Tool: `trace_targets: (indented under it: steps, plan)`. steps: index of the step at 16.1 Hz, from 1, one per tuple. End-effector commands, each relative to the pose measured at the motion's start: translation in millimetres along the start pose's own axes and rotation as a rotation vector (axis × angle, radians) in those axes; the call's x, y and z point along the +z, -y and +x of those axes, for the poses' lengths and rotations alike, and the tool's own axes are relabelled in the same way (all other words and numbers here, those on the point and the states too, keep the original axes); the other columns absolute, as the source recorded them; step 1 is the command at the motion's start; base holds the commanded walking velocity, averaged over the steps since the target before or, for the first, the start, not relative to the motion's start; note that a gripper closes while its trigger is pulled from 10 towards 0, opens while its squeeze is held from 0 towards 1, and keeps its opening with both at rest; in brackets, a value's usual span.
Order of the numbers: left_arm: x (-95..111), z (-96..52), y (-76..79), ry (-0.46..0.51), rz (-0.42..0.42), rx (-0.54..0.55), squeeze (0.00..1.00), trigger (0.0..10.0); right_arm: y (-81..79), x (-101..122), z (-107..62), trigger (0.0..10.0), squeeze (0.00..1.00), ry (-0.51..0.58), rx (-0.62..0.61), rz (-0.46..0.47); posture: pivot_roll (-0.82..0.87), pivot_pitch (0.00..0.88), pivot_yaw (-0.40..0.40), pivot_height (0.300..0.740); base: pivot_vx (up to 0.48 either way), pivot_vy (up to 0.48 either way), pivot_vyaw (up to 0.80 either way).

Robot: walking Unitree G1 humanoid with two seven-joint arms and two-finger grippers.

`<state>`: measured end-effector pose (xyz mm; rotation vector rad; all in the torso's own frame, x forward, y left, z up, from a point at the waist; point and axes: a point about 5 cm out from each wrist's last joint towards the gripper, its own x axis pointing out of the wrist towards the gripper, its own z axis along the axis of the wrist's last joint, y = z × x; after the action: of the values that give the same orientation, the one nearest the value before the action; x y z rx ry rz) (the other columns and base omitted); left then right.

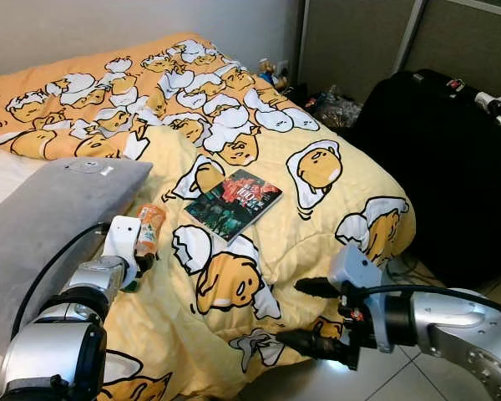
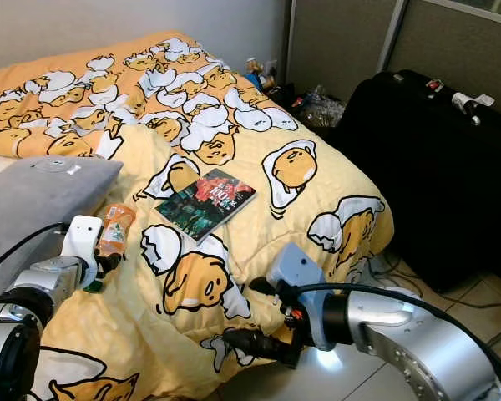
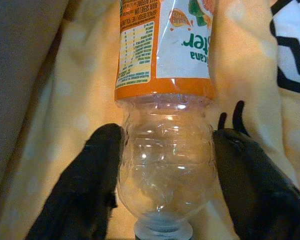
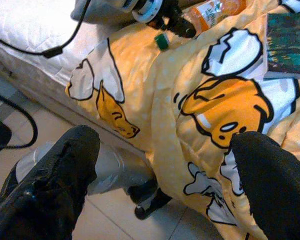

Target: Clean up the room

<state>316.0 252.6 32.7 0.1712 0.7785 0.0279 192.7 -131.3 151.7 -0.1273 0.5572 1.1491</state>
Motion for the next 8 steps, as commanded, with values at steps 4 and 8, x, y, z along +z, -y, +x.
trace_targets:
  steps: [4,8]
  plan:
    - [-4,1.8,9.0,-0.003,-0.044,-0.031,0.0,0.0,4.4,1,7.3,10.0,0.0,0.03,0.011,0.018,-0.19,0.0,0.093,0.74,0.0,0.0,0.0]
    - [-3,2.0,10.8,0.01,-0.067,-0.042,0.0,0.0,15.5,-2,10.5,10.0,0.0,0.054,-0.031,0.053,-0.15,0.0,0.113,0.74,0.0,0.0,0.0]
